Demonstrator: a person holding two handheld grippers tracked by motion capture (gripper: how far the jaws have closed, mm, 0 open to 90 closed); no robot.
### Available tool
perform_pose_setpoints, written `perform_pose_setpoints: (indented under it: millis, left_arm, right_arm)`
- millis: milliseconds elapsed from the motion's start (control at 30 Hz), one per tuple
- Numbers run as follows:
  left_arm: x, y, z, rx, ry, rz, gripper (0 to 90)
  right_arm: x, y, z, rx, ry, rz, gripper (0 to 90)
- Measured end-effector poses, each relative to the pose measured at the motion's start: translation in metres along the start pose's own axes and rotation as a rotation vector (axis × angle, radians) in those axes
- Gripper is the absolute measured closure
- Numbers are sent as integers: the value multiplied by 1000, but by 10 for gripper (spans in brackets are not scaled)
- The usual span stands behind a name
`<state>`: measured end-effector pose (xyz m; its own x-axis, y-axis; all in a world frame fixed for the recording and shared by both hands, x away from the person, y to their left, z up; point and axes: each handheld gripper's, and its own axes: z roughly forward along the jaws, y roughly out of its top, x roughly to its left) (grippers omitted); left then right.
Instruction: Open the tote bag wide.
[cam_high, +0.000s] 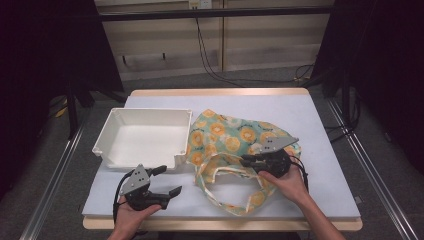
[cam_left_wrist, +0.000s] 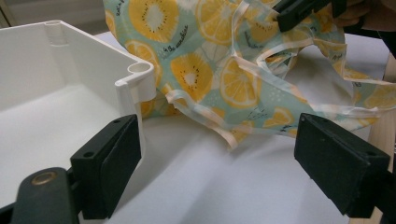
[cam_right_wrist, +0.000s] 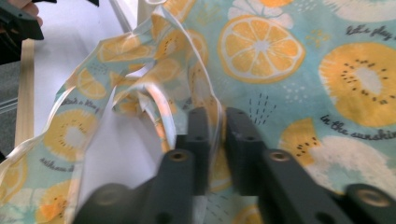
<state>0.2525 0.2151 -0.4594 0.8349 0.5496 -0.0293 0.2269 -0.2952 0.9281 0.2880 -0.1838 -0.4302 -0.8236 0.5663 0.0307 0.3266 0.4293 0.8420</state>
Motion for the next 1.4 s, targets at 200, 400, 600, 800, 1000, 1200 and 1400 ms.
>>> perform_pose_setpoints:
  millis: [200, 400, 600, 800, 1000, 1200, 1400]
  left_arm:
    - [-1, 0, -1, -5, -2, 6, 148]
    - [-1, 1, -1, 2, 5, 11, 148]
    - [0, 0, -1, -4, -2, 0, 149]
    - [0, 0, -1, -3, 2, 8, 148]
    - [0, 0, -1, -14, -11, -3, 148]
    - [-1, 0, 0, -1, -9, -3, 153]
    - [-3, 2, 0, -5, -43, 15, 201]
  right_arm:
    - [-2, 3, -7, -39, 26, 24, 896]
    - [-4, 6, -12, -78, 45, 47, 895]
    - [-4, 14, -23, -124, 59, 53, 897]
    - [-4, 19, -33, -156, 74, 63, 899]
    - [-6, 27, -42, -191, 79, 63, 900]
    - [-10, 36, -44, -178, 58, 53, 900]
    - [-30, 46, -45, -200, 54, 79, 900]
